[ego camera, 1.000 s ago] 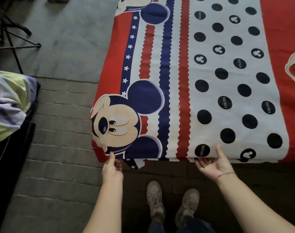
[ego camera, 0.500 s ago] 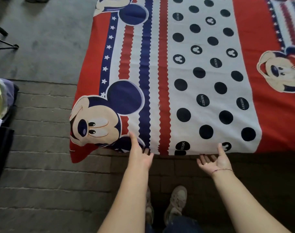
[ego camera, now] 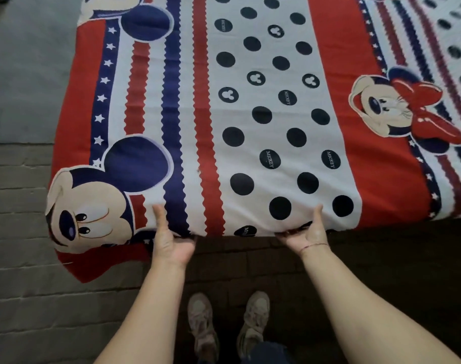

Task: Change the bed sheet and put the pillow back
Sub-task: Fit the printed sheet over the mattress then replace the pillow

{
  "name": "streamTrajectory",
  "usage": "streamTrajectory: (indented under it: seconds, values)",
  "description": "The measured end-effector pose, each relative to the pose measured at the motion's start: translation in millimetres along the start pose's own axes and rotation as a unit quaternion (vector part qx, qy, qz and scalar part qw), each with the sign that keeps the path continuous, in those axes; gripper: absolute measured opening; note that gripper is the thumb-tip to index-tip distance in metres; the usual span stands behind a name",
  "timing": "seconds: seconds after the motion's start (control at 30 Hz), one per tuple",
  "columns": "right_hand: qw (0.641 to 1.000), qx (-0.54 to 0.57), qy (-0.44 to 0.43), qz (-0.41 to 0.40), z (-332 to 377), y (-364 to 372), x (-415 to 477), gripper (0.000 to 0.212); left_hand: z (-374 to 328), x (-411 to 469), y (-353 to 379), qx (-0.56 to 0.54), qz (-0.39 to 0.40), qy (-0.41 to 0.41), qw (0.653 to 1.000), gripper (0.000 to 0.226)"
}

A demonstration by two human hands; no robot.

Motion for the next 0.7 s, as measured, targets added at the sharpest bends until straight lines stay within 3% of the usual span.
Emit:
streamTrajectory:
  seconds: [0.13, 0.33, 0.43, 0.6, 0.7]
  values:
    - [0.999, 0.021, -0.023, 0.04, 17.0, 2.8, -0.6, 0.081, -10.9, -3.0, 31.0, -0.023, 0.13, 0.023, 0.991, 0.105]
    - [0.987, 0.047, -0.091, 0.125, 57.2, 42.1, -19.8, 0.064, -25.2, -11.8, 63.8, -0.021, 0.174, 0.062, 0.983, 0.114]
    - [0.98, 0.034, -0.1, 0.166, 62.0, 59.3, -25.5, 0.061, -28.6, -15.2, 72.4, -0.018, 0.193, 0.069, 0.979, 0.107]
    - [0.968, 0.028, -0.091, 0.231, 67.8, 70.5, -26.0, 0.073, -36.0, -10.9, 76.5, -0.015, 0.229, 0.106, 0.968, 0.073]
    - [0.977, 0.03, -0.08, 0.197, 55.4, 44.7, -4.4, 0.068, -22.0, 8.6, 28.9, -0.019, 0.128, 0.084, 0.988, 0.059]
Point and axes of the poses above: each hand's wrist, its own x-axis towards the middle knuckle, its own y-axis out of the palm, z = x × y, the point moved 10 cm from there along x, towards the middle knuckle, and after that the axes turned 11 degrees about y, right-handed, at the moved point
